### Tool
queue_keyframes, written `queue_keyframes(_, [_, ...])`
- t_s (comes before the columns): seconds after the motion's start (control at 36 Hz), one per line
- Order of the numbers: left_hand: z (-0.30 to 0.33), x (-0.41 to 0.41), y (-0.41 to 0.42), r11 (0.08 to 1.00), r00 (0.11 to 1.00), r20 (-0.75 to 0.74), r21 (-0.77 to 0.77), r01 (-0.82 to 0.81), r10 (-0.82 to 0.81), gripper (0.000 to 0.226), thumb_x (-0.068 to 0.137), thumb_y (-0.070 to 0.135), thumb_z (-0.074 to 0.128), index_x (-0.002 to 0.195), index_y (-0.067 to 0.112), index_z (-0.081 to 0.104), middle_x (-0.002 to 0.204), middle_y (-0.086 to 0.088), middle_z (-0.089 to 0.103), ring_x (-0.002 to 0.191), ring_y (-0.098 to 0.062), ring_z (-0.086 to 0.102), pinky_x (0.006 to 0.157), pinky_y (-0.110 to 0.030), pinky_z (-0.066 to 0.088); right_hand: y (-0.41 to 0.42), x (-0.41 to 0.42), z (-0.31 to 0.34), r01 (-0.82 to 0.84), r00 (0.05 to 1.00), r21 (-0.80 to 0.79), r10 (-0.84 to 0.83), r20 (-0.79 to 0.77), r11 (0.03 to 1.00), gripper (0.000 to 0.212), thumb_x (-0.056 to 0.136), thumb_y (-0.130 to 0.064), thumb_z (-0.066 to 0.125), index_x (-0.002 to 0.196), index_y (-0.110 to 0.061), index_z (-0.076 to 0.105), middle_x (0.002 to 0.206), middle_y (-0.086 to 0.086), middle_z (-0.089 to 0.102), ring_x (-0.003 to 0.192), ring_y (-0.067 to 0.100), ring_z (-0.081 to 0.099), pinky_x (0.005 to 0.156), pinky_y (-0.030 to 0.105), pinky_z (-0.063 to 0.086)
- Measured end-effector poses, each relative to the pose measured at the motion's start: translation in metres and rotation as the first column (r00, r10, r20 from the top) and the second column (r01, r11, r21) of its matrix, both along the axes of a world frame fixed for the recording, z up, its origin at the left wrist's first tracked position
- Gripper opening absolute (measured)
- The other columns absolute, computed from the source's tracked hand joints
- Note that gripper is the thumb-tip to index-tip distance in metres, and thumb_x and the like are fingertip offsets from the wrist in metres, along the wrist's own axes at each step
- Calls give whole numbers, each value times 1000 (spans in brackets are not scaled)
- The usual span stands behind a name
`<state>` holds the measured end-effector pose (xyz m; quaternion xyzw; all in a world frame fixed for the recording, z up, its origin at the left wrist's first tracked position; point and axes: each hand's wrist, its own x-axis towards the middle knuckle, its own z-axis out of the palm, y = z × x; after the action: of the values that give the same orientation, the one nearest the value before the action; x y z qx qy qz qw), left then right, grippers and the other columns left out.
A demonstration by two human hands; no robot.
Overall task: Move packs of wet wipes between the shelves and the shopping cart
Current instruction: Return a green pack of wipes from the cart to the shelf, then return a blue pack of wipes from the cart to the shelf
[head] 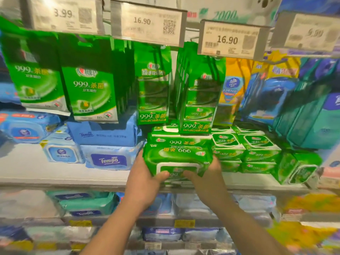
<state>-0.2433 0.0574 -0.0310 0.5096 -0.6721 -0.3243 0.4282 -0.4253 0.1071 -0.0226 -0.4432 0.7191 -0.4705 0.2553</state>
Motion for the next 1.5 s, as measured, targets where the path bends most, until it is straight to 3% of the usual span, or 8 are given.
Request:
queue_keyframes(0.19, [14, 4, 24, 998, 996, 62, -21, -67, 68, 78, 70, 29, 93, 133, 41, 48, 107, 26, 64, 104, -8, 63, 83, -26, 46, 13, -3, 14, 2, 995, 50, 3, -102, 999, 112, 68, -51, 85, 155, -12, 25, 154, 8, 38, 143, 26, 35, 117, 48, 34])
queue_keyframes(0.33, [25, 12, 53, 988, 981, 123, -56, -146, 152, 92, 64, 58, 86, 142, 43, 40, 125, 19, 63, 119, -11, 59, 97, -38, 52, 30, -5, 34, -55, 968, -28, 47, -247, 998, 93, 89, -43, 70, 159, -11, 17, 161, 9, 24, 148, 25, 24, 121, 38, 22])
queue_keyframes(0.58, [51, 54, 115, 942, 849, 409, -151, -298, 334, 115, 73, 77, 72, 162, 22, 22, 166, 0, 30, 155, -20, 19, 126, -40, 22, 48, 25, 59, -322, 623, 27, 233, -747, 946, 83, 95, -59, 49, 158, -12, 21, 168, 7, 11, 156, 24, 0, 126, 45, -3])
queue_keyframes(0.75, [60, 116, 157, 887, 735, 509, -150, -437, 448, 131, 57, 96, 48, 163, 24, 20, 170, 4, 22, 157, -20, 15, 127, -45, 19, 51, 88, 69, -513, 501, 93, 386, -774, 853, 78, 96, -57, 49, 157, -15, 26, 167, 5, 18, 156, 22, 7, 125, 48, 1])
queue_keyframes(0.86, [67, 165, 186, 830, 651, 562, -122, -545, 510, 126, 65, 93, 58, 163, 24, 17, 171, 5, 18, 158, -19, 13, 128, -45, 12, 52, 145, 68, -606, 415, 136, 457, -786, 784, 75, 96, -57, 47, 156, -16, 29, 166, 4, 22, 155, 21, 13, 124, 48, 5])
queue_keyframes(1.0, [66, 240, 217, 736, 554, 558, -164, -657, 618, 125, 55, 102, 45, 151, 23, 42, 155, 0, 48, 146, -30, 39, 118, -52, 34, 62, 233, 71, -703, 311, 190, 537, -784, 685, 75, 96, -58, 48, 155, -15, 29, 166, 5, 23, 154, 22, 15, 124, 46, 8])
queue_keyframes(1.11, [66, 304, 246, 679, 528, 562, -84, -729, 636, 127, 64, 98, 50, 162, 23, 22, 168, 3, 26, 155, -23, 24, 125, -51, 23, 72, 310, 72, -748, 212, 254, 584, -783, 612, 75, 96, -58, 46, 155, -14, 29, 165, 6, 24, 153, 22, 17, 124, 45, 12])
queue_keyframes(1.5, [44, 551, 383, 394, 390, 523, 110, -913, 758, 123, 70, 87, 63, 164, 21, 17, 169, 1, 24, 154, -22, 25, 122, -44, 28, 147, 603, 55, -874, -29, 340, 660, -750, 347, 69, 95, -56, 53, 146, -10, 40, 150, 12, 44, 139, 29, 39, 117, 46, 28])
